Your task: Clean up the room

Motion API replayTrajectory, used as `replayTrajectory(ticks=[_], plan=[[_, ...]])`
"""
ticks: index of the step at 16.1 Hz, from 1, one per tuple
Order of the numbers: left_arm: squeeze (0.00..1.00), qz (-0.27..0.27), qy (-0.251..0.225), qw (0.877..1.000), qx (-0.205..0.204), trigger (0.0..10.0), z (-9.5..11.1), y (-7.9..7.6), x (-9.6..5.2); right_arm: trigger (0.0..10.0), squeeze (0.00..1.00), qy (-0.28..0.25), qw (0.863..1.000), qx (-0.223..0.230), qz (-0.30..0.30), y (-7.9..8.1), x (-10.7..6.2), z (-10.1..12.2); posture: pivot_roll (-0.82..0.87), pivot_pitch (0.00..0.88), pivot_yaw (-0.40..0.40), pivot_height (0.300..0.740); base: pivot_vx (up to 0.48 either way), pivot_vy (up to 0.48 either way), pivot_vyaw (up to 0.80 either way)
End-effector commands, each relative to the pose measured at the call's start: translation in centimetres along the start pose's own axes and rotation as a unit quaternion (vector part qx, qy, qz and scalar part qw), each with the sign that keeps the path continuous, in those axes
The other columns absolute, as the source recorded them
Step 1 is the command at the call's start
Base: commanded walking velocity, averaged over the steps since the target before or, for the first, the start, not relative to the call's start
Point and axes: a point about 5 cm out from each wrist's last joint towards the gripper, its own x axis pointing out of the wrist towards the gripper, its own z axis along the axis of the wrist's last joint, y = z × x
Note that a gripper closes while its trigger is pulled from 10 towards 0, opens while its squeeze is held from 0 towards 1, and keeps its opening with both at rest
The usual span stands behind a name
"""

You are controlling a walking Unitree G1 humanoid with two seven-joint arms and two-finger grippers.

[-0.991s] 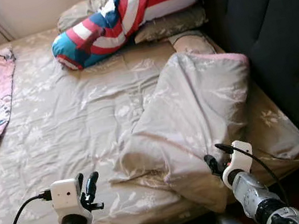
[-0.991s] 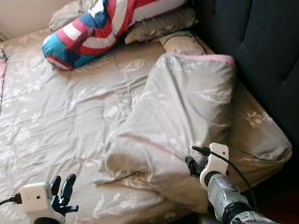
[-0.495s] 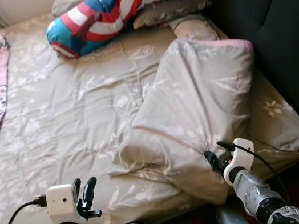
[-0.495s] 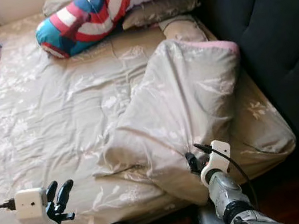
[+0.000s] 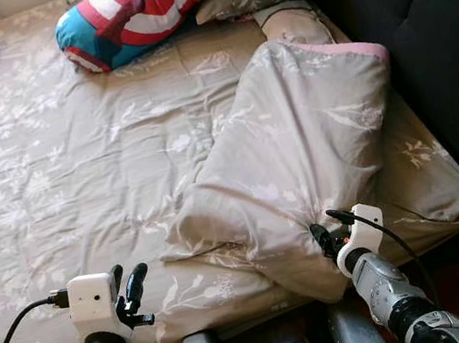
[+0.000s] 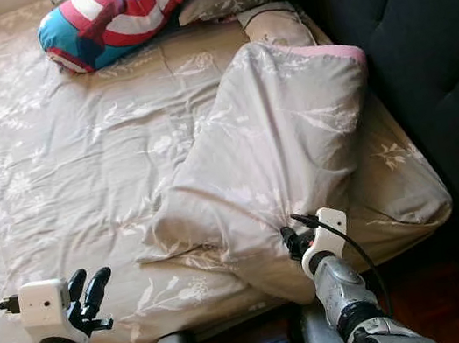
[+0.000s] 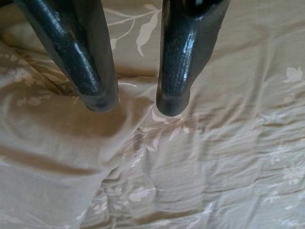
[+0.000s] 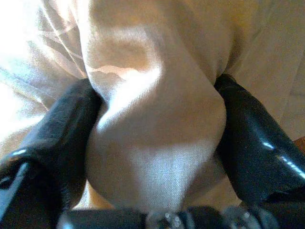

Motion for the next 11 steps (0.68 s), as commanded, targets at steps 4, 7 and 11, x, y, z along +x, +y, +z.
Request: replayTrajectory(ticks=[4, 7, 11], plan=[[0.00, 0.003, 0.008, 1.000, -0.006, 10.0, -0.3, -0.1, 0.0, 0.0, 0.00, 0.066, 0.998, 0.001, -0.018, -0.6, -0.7, -3.5, 0.16, 0.327, 0.060, 0.651, 0.000, 0.000, 0.00], [0.00, 0.004, 0.005, 1.000, -0.010, 10.0, -0.4, -0.4, 0.5, 0.0, 0.00, 0.056, 0.998, -0.005, -0.013, -0.5, -0.7, -3.2, 0.15, 0.311, 0.050, 0.651, 0.000, 0.000, 0.00], [0.00, 0.006, 0.000, 1.000, -0.014, 10.0, -0.4, -0.6, 1.1, 0.0, 0.00, 0.053, 0.998, -0.003, -0.016, -0.6, -0.6, -3.1, 0.14, 0.285, 0.035, 0.651, 0.000, 0.000, 0.00]])
